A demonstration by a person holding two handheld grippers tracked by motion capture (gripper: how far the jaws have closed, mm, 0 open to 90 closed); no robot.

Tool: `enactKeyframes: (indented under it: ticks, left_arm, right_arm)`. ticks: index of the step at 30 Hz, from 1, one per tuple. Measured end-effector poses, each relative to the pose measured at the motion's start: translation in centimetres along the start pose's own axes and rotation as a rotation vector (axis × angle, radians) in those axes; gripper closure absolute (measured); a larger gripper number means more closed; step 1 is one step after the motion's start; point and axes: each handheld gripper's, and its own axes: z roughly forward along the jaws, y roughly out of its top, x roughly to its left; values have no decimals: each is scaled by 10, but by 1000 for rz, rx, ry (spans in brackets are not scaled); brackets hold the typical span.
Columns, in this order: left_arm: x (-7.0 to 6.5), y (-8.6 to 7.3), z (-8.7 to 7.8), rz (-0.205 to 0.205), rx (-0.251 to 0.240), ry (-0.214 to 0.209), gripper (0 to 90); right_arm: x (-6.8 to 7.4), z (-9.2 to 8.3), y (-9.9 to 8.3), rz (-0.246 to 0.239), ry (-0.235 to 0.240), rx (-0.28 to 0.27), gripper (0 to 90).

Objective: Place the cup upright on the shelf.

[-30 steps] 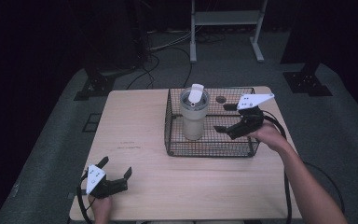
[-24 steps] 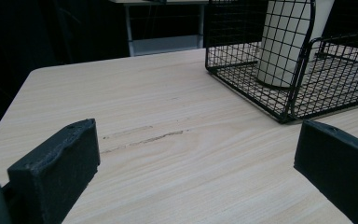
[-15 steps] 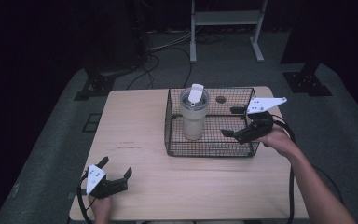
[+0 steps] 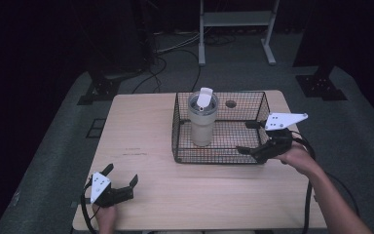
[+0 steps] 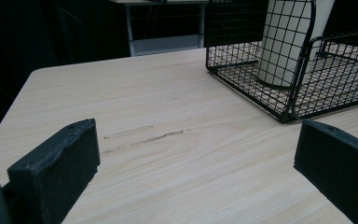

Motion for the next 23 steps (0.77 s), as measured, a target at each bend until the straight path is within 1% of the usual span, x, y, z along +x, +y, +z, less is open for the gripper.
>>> enactKeyframes:
  ticks: [6,9,11,15,18,19,23]
  left_arm:
    - [-1,0,0,-3,0,1,0]
    - [-1,0,0,-2,-1,1,0]
    - [-1,0,1,-2,0,1,0]
    - [-1,0,0,1,3,1,0]
    - [-1,0,1,3,3,1,0]
    - [-1,0,1,4,5,2,0]
    - [-1,0,1,4,4,0,0]
  right_arm:
    - [5,-6,-10,15,2,3,90]
    - [8,-9,-15,12,2,7,90]
    - [10,-11,-19,12,4,-3,90]
    - [16,-16,-28,31,8,-6,90]
    - [19,-17,-33,30,9,-4,90]
    - [22,-18,-39,33,11,-5,90]
    - [24,-19,-46,50,17,-8,90]
